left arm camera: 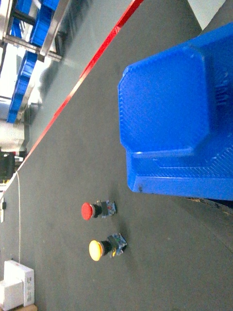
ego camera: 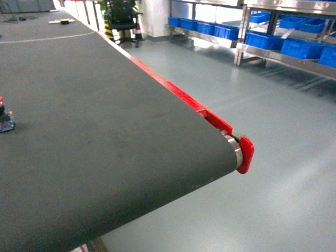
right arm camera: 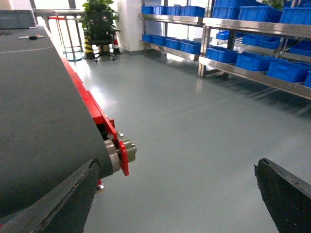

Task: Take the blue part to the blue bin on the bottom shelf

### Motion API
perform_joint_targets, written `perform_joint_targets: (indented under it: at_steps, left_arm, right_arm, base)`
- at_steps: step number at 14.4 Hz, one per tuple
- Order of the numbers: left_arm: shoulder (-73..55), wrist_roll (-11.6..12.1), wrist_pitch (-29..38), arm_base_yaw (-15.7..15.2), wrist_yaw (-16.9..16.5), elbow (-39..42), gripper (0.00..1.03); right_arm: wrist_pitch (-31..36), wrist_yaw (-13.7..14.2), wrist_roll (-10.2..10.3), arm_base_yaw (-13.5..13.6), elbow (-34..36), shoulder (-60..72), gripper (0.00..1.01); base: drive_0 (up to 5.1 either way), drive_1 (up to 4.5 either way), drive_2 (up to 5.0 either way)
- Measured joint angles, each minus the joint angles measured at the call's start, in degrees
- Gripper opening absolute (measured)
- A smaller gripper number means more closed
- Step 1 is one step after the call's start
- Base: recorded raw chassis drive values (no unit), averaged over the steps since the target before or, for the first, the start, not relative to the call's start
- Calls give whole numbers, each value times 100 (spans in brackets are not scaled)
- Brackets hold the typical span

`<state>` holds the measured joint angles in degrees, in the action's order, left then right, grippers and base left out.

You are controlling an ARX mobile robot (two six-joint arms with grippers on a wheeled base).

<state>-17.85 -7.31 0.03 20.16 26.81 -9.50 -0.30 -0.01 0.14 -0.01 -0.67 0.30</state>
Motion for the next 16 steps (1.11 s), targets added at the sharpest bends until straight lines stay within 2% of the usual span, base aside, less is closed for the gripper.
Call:
perform_joint_targets:
  at_steps: [16]
  left_arm:
    - [0, 0, 0, 0, -4, 0, 44]
  right_arm:
    - [-2, 0, 2, 0, 0, 0, 98]
  base:
    - [-160, -160, -160]
